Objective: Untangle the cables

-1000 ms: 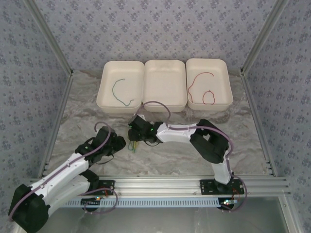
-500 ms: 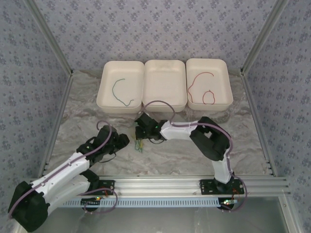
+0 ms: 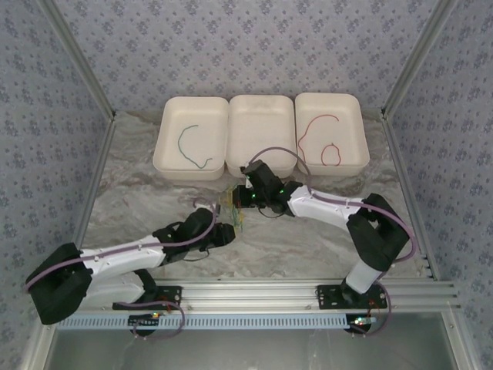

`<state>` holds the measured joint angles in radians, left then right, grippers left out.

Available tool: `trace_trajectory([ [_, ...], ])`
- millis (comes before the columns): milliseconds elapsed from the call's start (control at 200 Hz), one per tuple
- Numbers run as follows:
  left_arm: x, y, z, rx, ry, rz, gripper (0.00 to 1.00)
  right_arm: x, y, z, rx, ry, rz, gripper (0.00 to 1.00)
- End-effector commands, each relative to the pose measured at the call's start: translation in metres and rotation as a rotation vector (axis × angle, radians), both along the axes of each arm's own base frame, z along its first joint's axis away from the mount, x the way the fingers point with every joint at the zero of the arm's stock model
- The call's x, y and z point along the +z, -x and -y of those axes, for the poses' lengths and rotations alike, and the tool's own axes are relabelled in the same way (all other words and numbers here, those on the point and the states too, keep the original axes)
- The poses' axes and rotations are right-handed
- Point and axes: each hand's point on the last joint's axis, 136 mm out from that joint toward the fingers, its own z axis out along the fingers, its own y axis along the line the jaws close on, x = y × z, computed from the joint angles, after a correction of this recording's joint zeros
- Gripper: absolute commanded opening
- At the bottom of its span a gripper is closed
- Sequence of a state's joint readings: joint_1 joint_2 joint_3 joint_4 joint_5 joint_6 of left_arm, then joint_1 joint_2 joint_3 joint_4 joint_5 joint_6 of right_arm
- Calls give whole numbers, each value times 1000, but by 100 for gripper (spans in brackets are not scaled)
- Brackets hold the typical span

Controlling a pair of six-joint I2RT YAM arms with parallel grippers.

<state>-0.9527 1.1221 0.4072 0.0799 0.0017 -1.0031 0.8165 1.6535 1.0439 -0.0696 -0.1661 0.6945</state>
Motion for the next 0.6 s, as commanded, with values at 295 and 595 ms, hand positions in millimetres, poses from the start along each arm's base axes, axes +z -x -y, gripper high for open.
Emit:
trace_trajectory([
  [295, 56, -5, -5, 14, 16, 218, 32, 2, 6, 30, -44, 41, -43, 0],
  [595, 45, -7, -2, 58, 38, 175, 55, 9, 7, 25, -31, -25, -47, 0],
])
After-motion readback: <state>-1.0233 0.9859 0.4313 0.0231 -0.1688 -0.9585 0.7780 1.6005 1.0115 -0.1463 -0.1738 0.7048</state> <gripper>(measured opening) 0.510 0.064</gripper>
